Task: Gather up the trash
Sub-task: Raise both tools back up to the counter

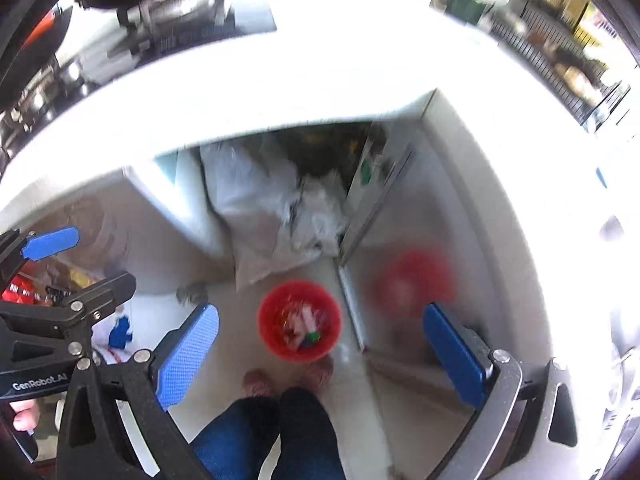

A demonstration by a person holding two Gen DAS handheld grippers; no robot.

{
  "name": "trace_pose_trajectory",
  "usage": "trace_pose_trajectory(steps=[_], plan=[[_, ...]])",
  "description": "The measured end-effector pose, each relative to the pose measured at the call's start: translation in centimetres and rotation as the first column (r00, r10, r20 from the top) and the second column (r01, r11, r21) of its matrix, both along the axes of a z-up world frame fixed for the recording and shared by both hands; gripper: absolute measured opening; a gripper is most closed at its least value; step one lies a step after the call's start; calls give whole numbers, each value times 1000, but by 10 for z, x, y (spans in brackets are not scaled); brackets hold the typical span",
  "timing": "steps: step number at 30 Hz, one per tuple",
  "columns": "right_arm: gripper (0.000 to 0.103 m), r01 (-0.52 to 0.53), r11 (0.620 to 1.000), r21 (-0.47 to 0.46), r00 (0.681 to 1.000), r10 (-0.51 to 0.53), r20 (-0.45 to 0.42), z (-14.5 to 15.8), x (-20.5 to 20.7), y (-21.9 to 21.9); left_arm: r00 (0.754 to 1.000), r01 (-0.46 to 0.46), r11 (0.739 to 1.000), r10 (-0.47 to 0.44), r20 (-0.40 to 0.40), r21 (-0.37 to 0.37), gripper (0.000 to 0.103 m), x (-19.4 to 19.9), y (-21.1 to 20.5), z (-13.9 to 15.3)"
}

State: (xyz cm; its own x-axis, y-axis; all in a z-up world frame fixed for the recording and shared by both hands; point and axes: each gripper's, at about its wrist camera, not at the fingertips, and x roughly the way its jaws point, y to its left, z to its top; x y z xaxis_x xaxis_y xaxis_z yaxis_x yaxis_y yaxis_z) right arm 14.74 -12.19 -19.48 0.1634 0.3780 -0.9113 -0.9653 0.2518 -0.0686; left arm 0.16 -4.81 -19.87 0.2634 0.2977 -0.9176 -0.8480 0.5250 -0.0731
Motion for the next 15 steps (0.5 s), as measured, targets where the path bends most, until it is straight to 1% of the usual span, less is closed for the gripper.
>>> trace_pose_trajectory(steps=[3, 6, 13, 15], plan=[[102, 32, 998, 52, 999, -33, 25, 25, 8, 1, 1000, 0, 999, -1, 29, 43, 87, 8, 3, 29], [102, 52, 994, 94, 998, -56, 40, 46, 17, 3, 999, 2, 997, -6, 48, 74, 87, 17, 11, 51], [102, 89, 983, 160, 993, -99, 61, 82, 43, 16, 997, 23, 988, -33, 64, 150, 87, 50, 36, 92], [102, 100, 980, 172, 992, -112, 64, 85, 53, 21, 997, 33, 986, -45, 65, 166, 91, 62, 45, 101]])
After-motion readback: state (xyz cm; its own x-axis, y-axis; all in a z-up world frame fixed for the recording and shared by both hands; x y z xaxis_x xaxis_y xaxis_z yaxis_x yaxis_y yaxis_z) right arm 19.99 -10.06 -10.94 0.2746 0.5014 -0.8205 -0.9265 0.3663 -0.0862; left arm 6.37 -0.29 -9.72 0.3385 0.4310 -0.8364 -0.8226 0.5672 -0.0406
